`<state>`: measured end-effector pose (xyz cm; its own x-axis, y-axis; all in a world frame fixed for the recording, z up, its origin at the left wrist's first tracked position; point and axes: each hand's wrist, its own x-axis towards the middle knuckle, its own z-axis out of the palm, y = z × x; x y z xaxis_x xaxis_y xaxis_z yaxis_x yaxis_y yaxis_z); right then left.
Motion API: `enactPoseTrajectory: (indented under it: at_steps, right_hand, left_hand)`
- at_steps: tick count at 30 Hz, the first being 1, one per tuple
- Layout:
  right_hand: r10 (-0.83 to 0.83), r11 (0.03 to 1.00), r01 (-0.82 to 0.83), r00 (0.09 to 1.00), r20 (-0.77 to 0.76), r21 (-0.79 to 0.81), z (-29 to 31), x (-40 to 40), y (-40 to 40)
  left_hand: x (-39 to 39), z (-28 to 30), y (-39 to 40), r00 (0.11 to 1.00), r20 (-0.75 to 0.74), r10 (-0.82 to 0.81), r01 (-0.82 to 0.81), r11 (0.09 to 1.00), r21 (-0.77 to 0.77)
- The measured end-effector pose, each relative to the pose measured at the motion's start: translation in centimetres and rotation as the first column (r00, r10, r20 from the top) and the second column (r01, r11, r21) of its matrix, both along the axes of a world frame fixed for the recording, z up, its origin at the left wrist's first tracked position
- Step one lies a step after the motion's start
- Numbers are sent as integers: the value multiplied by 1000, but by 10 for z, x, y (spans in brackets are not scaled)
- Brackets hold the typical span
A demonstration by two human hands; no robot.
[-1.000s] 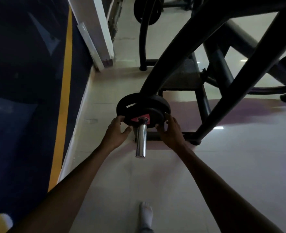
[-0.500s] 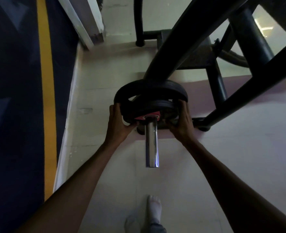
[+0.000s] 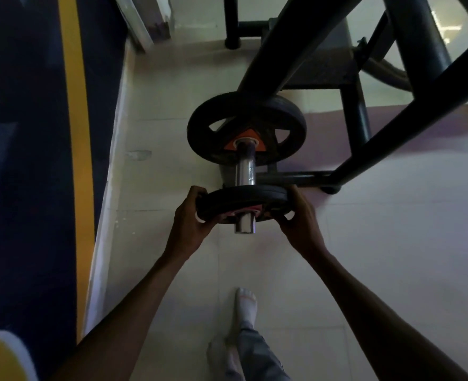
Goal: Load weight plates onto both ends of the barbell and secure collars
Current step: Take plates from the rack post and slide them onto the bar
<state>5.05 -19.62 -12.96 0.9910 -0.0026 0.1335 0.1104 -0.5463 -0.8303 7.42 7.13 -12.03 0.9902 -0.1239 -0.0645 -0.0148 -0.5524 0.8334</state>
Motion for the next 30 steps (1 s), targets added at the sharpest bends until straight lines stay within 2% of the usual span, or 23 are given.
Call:
enactPoseTrajectory:
  at_steps: [8,12,21,30]
  right_hand:
    - [-60,998,62,997,-53,32,11,-85,9]
    - [-86,993,92,994,-68,78,44,-131,-6]
    - [-213,955,188,973,91,228,193,-239,-91]
    - [-399,900,299,858,323,317,337,-330,-193]
  left_hand:
    - [-87,15,-1,997,-25,73,-72,997,11]
    - [-125,44,-18,998,-5,57,-57,998,-14]
    - [-219,189,-115,966,259,-1,47,985,-169]
    - [-274,333,-227,870,485,-85,223,947,-233]
